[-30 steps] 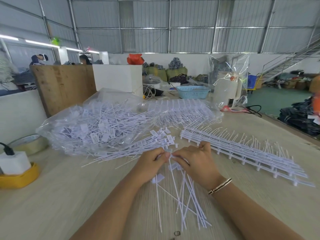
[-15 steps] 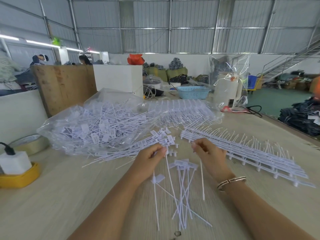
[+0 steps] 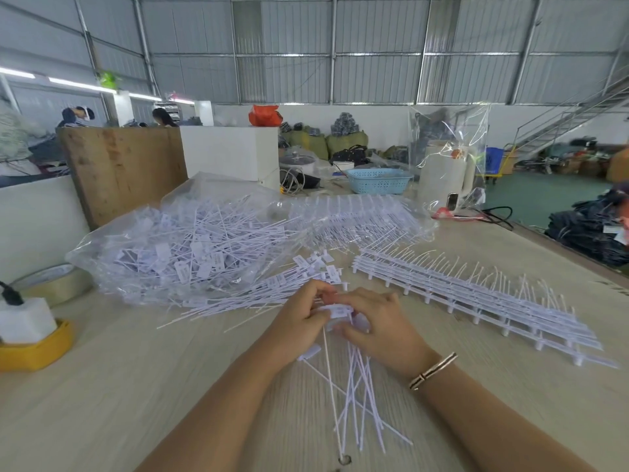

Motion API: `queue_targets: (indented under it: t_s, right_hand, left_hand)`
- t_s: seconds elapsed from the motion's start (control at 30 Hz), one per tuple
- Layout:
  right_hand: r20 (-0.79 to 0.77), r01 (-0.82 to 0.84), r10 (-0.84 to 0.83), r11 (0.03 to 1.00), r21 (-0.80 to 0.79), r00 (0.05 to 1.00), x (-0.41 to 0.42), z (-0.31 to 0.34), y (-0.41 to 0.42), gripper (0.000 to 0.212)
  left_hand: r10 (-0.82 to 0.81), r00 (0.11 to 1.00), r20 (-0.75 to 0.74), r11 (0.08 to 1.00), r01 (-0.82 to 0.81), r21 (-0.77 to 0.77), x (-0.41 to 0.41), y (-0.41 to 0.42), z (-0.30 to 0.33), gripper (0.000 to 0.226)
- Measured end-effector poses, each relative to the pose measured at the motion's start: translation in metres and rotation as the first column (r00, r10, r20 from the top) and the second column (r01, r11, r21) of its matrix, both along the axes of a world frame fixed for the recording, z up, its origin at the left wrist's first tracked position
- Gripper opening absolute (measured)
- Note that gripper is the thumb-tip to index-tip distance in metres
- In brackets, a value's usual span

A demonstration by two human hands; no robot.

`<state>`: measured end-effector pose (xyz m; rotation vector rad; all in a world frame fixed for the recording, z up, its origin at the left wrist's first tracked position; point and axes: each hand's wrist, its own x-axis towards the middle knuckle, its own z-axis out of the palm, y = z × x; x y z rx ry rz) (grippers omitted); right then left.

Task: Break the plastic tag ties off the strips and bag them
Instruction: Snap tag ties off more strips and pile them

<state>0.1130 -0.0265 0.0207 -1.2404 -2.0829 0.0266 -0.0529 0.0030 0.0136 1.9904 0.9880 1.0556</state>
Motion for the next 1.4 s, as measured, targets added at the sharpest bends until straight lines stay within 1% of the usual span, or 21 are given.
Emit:
queue_targets:
  t_s: [0.07,0.1,0.17,0.23,0.33,0.43,0.5,0.6,0.73,0.83,0.93,1.0,1.1,1.17,1.2,1.23,1.3,1.33,1.37,1.4]
  right_hand:
    - [-0.008,0.043,-0.042,0.998,0.043,0.999,-0.002,0.001,0.0,0.034]
    - [-0.016,0.057,-0.057,0.996,0.069,0.998,-0.001,0.002,0.0,0.031]
    - [-0.027,0.082,-0.079,0.991,0.109,0.996,0.001,0.004,-0.002,0.027]
    - [-0.009,0.097,-0.097,0.987,0.126,0.995,0.003,0.004,-0.003,0.027]
    - [0.107,0.119,-0.136,0.981,0.155,0.985,0.001,0.006,-0.004,0.028]
    - [0.16,0.125,-0.161,0.969,0.213,0.974,-0.001,0.008,-0.005,0.023]
    - [0.167,0.119,-0.156,0.97,0.213,0.973,-0.001,0.008,-0.005,0.018]
    - [0.138,0.106,-0.141,0.966,0.237,0.98,0.0,0.008,-0.004,0.014]
    - [0.084,0.098,-0.129,0.948,0.302,0.988,-0.001,0.01,-0.005,0.014]
    - [0.053,0.078,-0.094,0.965,0.252,0.994,0.0,0.011,-0.005,0.017]
    - [-0.008,0.047,-0.046,0.99,0.136,0.999,0.003,0.011,-0.003,0.018]
    - [-0.029,0.033,-0.031,0.997,0.077,0.999,0.005,0.01,-0.001,0.017]
    - [-0.031,0.032,-0.031,0.999,0.043,0.999,0.006,0.007,-0.001,0.015]
    - [-0.118,-0.013,0.011,1.0,-0.011,0.993,0.003,0.008,-0.003,0.015]
    - [-0.211,-0.045,0.033,0.998,-0.053,0.977,0.003,0.009,-0.003,0.017]
    - [-0.334,-0.069,0.032,0.993,-0.098,0.942,0.003,0.011,-0.003,0.02]
    - [-0.578,-0.094,-0.021,0.981,-0.168,0.816,0.01,0.016,-0.001,0.026]
    - [-0.64,-0.088,-0.051,0.979,-0.183,0.767,0.016,0.017,0.001,0.024]
    - [-0.637,-0.054,-0.075,0.982,-0.18,0.768,0.021,0.016,0.002,0.021]
    - [-0.593,-0.011,-0.093,0.985,-0.17,0.8,0.025,0.014,0.003,0.018]
  left_hand:
    - [-0.002,0.997,0.079,0.999,0.005,-0.043,0.001,0.0,0.0,0.026]
    - [0.024,0.994,0.104,0.998,-0.019,-0.052,0.0,0.0,0.001,0.02]
    - [0.096,0.991,0.092,0.994,-0.091,-0.053,-0.003,0.001,0.002,0.013]
    - [0.129,0.991,0.014,0.991,-0.129,-0.044,-0.005,0.002,0.001,0.022]
    - [0.113,0.991,-0.065,0.993,-0.115,-0.032,-0.003,0.002,-0.001,0.033]
    - [0.088,0.994,-0.064,0.996,-0.088,-0.006,-0.002,0.002,-0.001,0.034]
    - [0.064,0.996,-0.059,0.998,-0.065,-0.005,-0.003,0.002,0.0,0.032]
    - [0.047,0.999,-0.028,0.999,-0.046,0.018,-0.003,0.0,0.0,0.031]
    - [0.057,0.998,0.006,0.996,-0.057,0.072,0.0,-0.002,0.0,0.029]
    - [0.052,0.999,0.005,0.995,-0.053,0.084,-0.001,-0.003,0.0,0.028]
    - [0.031,0.999,-0.032,0.994,-0.027,0.103,-0.003,-0.002,0.001,0.027]
    - [0.004,0.999,-0.044,0.996,0.0,0.084,-0.005,-0.001,0.001,0.024]
    - [-0.021,0.999,-0.045,0.998,0.023,0.057,-0.006,-0.001,0.001,0.023]
    - [-0.022,0.999,-0.044,0.999,0.025,0.047,-0.005,-0.001,0.002,0.023]
    - [-0.02,0.999,-0.035,0.999,0.022,0.046,-0.005,-0.001,0.002,0.023]
    - [-0.019,1.0,-0.022,0.999,0.02,0.039,-0.005,-0.002,0.003,0.024]
    - [-0.008,1.0,0.013,1.0,0.008,0.007,-0.008,-0.003,0.007,0.024]
    - [0.006,0.999,0.038,1.0,-0.006,-0.007,-0.011,-0.002,0.009,0.023]
    - [0.027,0.997,0.066,0.999,-0.025,-0.02,-0.013,-0.001,0.009,0.024]
    - [0.048,0.995,0.091,0.998,-0.045,-0.031,-0.015,0.001,0.01,0.025]
